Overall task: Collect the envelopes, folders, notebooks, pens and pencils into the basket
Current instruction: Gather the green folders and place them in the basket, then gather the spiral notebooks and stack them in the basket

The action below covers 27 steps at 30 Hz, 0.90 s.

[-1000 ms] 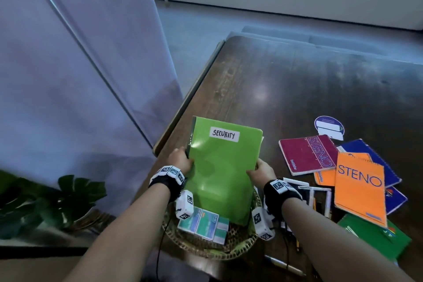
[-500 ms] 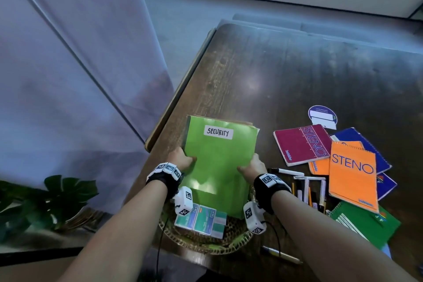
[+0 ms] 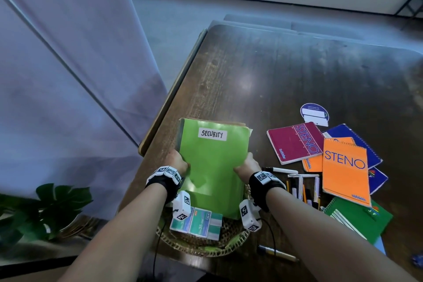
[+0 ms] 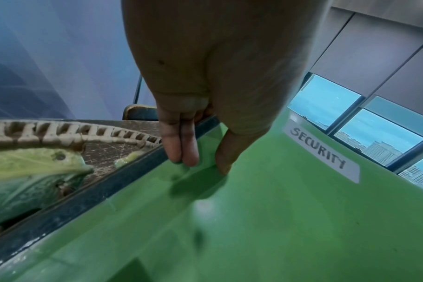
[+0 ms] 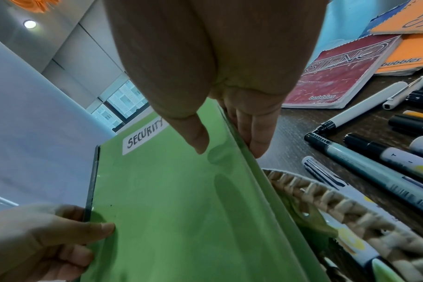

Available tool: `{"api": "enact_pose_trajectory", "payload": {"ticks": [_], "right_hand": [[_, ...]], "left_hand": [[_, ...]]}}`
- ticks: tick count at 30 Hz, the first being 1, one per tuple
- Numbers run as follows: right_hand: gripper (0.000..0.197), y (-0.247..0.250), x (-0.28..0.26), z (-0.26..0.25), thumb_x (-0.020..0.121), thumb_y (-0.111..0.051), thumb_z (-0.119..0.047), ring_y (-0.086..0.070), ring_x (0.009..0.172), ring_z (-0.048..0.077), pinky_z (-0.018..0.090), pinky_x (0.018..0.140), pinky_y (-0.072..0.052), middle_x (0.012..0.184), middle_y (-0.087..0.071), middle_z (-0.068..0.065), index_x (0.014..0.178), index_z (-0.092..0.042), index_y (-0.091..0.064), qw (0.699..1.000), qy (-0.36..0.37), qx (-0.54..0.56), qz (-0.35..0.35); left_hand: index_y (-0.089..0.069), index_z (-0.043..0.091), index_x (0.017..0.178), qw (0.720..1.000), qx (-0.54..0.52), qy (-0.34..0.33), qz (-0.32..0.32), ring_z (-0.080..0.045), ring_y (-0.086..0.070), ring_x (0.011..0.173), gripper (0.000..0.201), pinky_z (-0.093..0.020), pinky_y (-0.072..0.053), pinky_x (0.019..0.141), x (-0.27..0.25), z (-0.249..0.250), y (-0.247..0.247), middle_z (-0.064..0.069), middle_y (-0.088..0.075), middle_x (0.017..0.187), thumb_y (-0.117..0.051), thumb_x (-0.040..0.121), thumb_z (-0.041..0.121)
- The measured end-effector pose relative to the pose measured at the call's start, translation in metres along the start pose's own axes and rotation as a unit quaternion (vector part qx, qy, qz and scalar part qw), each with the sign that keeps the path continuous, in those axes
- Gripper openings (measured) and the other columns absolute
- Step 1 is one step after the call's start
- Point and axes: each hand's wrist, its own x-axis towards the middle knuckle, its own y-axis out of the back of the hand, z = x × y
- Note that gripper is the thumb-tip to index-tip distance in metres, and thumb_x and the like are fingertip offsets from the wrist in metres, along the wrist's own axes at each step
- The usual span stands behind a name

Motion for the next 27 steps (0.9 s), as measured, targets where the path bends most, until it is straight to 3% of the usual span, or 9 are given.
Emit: {"api": "enact_pose_trajectory", "payload": {"ticks": [3,5,7,9,12,16,19,21,27], "right_hand": [[0.046,0.005,0.000,0.002,0.093,-0.063,-0.019,-0.061,0.109,0.029,0.036,0.089,-0.052,0.125,-0.060,0.014,0.131,-0.009,-0.039,1.000,0.009,0.021,-0.007],[0.046,0.010,-0.001,0.003,0.093,-0.064,-0.022,-0.061,0.106,0.027,0.031,0.081,-0.048,0.125,-0.060,0.013,0.130,-0.009,-0.040,0.999,0.013,0.030,-0.013],[0.045,0.013,-0.001,0.004,0.093,-0.064,-0.024,-0.060,0.103,0.025,0.031,0.082,-0.049,0.126,-0.060,0.012,0.130,-0.010,-0.041,0.999,0.015,0.036,-0.017],[0.046,0.013,0.000,0.004,0.093,-0.063,-0.025,-0.061,0.107,0.026,0.033,0.088,-0.051,0.126,-0.060,0.011,0.131,-0.010,-0.042,0.999,0.013,0.039,-0.023],[0.047,0.014,0.002,0.006,0.093,-0.063,-0.027,-0.062,0.109,0.026,0.034,0.089,-0.052,0.126,-0.061,0.010,0.132,-0.011,-0.042,0.998,0.017,0.042,-0.039],[0.050,0.021,0.006,0.014,0.092,-0.063,-0.028,-0.064,0.097,0.020,0.031,0.079,-0.056,0.118,-0.061,0.006,0.135,-0.010,-0.043,0.996,0.026,0.050,-0.074],[0.060,0.028,0.011,0.024,0.093,-0.062,-0.029,-0.067,0.091,0.020,0.030,0.070,-0.059,0.112,-0.061,0.008,0.143,-0.008,-0.037,0.994,0.030,0.045,-0.100],[0.063,0.035,0.012,0.034,0.092,-0.061,-0.030,-0.067,0.082,0.019,0.027,0.056,-0.054,0.115,-0.063,0.009,0.146,-0.009,-0.036,0.993,0.031,0.045,-0.100],[0.027,0.066,0.025,0.088,0.087,-0.063,-0.028,-0.062,0.070,0.020,0.025,0.050,-0.044,0.096,-0.069,0.006,0.111,-0.015,-0.061,0.996,0.023,0.072,-0.046]], "left_hand": [[-0.040,-0.006,0.136,1.000,0.006,0.005,0.007,-0.036,-0.055,0.123,0.066,-0.041,-0.046,0.103,-0.002,0.002,0.000,-0.024,-0.053,0.137,-0.074,0.083,0.013],[-0.028,-0.006,0.145,1.000,0.009,-0.005,0.020,-0.037,-0.045,0.133,0.079,-0.042,-0.039,0.110,-0.005,0.005,-0.004,-0.024,-0.040,0.148,-0.073,0.083,0.012],[-0.011,-0.002,0.153,0.998,0.019,-0.034,0.045,-0.037,-0.036,0.139,0.093,-0.043,-0.033,0.115,-0.010,0.009,-0.009,-0.023,-0.026,0.155,-0.072,0.083,0.011],[-0.001,0.004,0.156,0.997,0.019,-0.055,0.056,-0.039,-0.038,0.138,0.099,-0.045,-0.035,0.112,-0.016,0.014,-0.012,-0.023,-0.017,0.159,-0.069,0.084,0.007],[0.003,0.010,0.157,0.997,0.024,-0.055,0.046,-0.040,-0.054,0.121,0.099,-0.044,-0.046,0.099,-0.020,0.021,-0.017,-0.020,-0.008,0.160,-0.066,0.086,0.005],[-0.006,0.015,0.155,0.993,0.056,-0.071,0.078,-0.035,-0.062,0.101,0.094,-0.042,-0.056,0.083,-0.017,0.026,-0.023,-0.019,-0.009,0.158,-0.065,0.082,0.007],[-0.016,0.018,0.153,0.984,0.091,-0.103,0.118,-0.029,-0.059,0.103,0.086,-0.035,-0.056,0.070,-0.017,0.034,-0.028,-0.017,-0.009,0.158,-0.065,0.081,0.011],[-0.029,0.017,0.148,0.975,0.092,-0.139,0.144,-0.027,-0.057,0.107,0.075,-0.036,-0.058,0.073,-0.021,0.048,-0.031,-0.017,-0.019,0.153,-0.064,0.082,0.012],[-0.053,0.012,0.123,0.955,0.030,-0.283,0.078,-0.017,-0.058,0.080,0.030,-0.034,-0.058,0.072,-0.038,0.105,-0.059,-0.009,-0.048,0.126,-0.056,0.093,0.014]]}}
